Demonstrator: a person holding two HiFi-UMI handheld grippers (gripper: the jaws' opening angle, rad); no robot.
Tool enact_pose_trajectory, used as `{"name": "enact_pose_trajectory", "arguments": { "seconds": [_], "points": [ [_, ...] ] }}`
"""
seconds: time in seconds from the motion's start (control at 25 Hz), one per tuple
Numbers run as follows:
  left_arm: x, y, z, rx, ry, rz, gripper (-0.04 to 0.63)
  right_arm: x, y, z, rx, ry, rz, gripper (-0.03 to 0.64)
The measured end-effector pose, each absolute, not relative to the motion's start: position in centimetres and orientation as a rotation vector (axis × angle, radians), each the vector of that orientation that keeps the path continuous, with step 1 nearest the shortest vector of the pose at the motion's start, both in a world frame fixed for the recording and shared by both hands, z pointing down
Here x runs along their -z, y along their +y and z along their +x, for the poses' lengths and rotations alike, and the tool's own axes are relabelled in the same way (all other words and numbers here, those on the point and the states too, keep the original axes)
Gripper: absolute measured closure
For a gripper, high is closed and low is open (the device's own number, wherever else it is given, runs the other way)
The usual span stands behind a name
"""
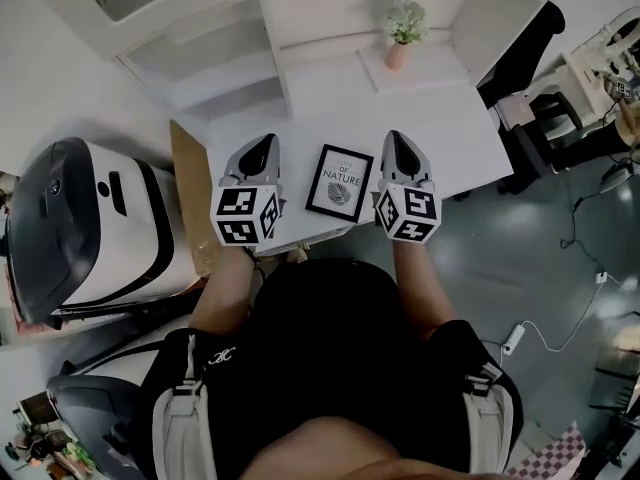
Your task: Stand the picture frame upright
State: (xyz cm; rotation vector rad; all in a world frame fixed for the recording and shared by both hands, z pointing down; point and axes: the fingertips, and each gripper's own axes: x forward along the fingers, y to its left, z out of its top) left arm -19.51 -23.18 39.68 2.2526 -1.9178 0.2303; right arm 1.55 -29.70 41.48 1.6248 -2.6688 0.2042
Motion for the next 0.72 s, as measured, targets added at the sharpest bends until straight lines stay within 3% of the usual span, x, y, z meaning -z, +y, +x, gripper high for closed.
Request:
{"name": "enact_pose_trajectory", "arguments": {
  "seconds": [0.4,0.52,0.64,0.72],
  "points": [
    [-42.8,-26.1,-21.1,-0.305,-1.725,2.291,0.580,-44.1,-30.8,0.4,-0.272,-2.533,1.695,0.615],
    [-44.3,-26.6,-21.4,-0.323,-1.630,2.284,0.571,-45.6,-30.8,-0.1,-0.319,-2.497,1.661,0.561],
    [-46.5,-26.9,-21.4,-0.370,-1.511,2.287,0.407,-47.7,-30.4,-0.4,-0.387,-2.452,1.625,0.505],
    [-48.1,-27.0,-21.7,-0.413,-1.459,2.282,0.386,-49.3,-30.0,-0.4,-0.442,-2.413,1.617,0.494]
  ]
}}
